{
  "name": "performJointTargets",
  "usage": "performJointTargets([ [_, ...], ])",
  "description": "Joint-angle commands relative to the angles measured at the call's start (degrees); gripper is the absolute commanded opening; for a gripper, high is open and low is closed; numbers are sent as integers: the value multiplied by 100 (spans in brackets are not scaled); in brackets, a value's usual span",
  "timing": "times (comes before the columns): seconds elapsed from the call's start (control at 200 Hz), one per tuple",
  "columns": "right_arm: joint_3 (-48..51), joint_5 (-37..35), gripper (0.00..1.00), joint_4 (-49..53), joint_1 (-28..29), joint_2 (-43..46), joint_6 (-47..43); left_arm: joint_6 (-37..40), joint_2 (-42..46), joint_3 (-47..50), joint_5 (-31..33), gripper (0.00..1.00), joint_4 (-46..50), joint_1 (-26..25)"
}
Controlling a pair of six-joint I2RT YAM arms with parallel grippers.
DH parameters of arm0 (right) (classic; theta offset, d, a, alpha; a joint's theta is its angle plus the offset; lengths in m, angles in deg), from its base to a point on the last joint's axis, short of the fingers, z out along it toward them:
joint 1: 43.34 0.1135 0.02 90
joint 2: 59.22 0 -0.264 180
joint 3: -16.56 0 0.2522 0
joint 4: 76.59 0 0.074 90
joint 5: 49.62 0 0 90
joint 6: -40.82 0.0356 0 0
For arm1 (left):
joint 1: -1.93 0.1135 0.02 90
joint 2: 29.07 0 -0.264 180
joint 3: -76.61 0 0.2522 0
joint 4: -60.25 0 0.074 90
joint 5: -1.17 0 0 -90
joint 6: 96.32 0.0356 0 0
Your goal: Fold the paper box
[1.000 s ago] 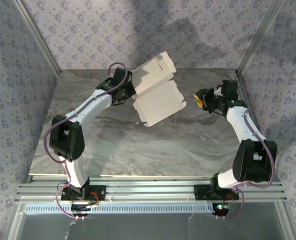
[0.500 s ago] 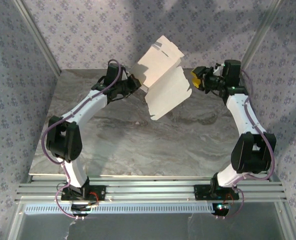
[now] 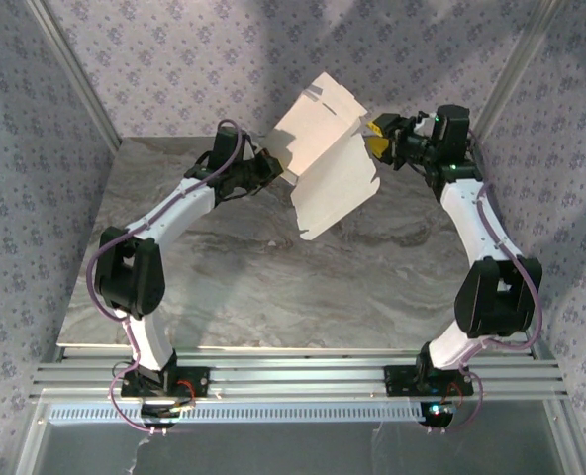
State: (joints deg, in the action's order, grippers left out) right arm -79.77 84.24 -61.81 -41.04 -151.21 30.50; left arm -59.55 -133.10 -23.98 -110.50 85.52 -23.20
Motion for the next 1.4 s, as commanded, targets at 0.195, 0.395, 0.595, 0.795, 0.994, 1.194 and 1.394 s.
performJointTargets([
  [0.195, -326, 96, 44, -63, 195, -94, 111, -3, -153, -150, -122, 0, -26, -60],
  [0.395, -210, 53, 40, 181, 213, -61, -100, -12, -112, -149, -127, 0, -40, -72],
  [0.595, 91, -105, 45, -349, 140, 132, 191, -124, -58, -52, -131, 0, -82, -80],
  [0.795, 760, -296, 51, -529, -93, 582, 228, -273, -66, 8, -228, 0, -170, -80],
  [0.994, 923, -282, 50, -814, -69, 516, 379, -218, -61, -16, -250, 0, -84, -89],
  [1.194, 489, -187, 47, -800, 108, 187, 378, -188, -92, -93, -248, 0, 4, -110],
  [1.394, 385, -149, 46, -753, 235, 102, 320, -153, -127, -150, -241, 0, 66, -124],
])
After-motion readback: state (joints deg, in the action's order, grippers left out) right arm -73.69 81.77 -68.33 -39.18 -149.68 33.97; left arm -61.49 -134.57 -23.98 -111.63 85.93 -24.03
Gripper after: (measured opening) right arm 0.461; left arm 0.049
